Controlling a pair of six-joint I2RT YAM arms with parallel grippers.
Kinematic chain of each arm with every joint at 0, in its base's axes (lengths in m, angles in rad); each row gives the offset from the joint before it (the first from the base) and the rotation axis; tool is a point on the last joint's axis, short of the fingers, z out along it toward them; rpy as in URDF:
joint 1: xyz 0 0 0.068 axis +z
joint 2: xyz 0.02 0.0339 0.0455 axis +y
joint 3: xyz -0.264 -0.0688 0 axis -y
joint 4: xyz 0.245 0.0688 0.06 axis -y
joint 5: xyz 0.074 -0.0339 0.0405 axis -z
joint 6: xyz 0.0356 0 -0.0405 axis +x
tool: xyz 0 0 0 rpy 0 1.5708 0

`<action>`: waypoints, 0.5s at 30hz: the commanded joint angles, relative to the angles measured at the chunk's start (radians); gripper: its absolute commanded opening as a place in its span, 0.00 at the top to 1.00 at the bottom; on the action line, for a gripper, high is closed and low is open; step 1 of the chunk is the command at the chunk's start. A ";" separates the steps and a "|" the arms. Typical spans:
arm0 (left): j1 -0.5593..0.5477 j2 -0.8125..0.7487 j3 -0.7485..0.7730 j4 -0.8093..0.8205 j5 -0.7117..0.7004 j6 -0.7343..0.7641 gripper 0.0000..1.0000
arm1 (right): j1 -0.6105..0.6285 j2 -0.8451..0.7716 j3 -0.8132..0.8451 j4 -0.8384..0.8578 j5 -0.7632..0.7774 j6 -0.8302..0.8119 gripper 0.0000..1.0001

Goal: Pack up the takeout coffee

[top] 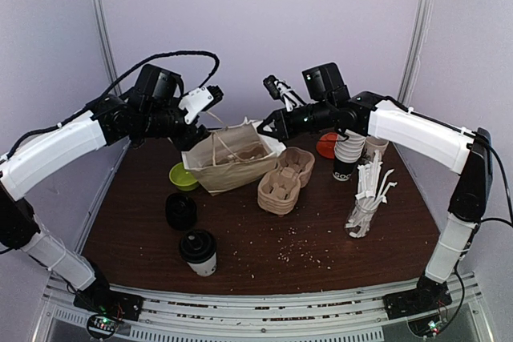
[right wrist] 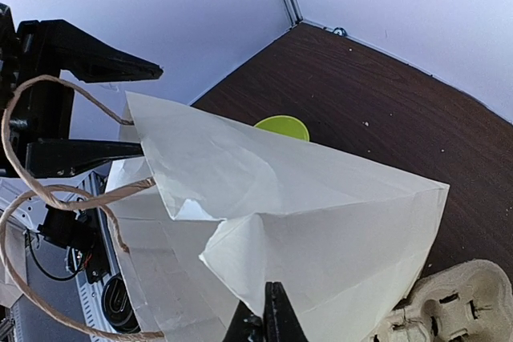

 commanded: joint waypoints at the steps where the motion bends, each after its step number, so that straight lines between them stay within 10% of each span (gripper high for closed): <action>1: 0.010 0.032 0.031 0.067 0.011 0.028 0.48 | -0.006 -0.032 0.030 -0.017 -0.030 -0.006 1.00; 15: 0.009 0.034 0.008 0.087 0.003 0.048 0.62 | -0.007 -0.010 0.069 -0.026 -0.034 0.006 1.00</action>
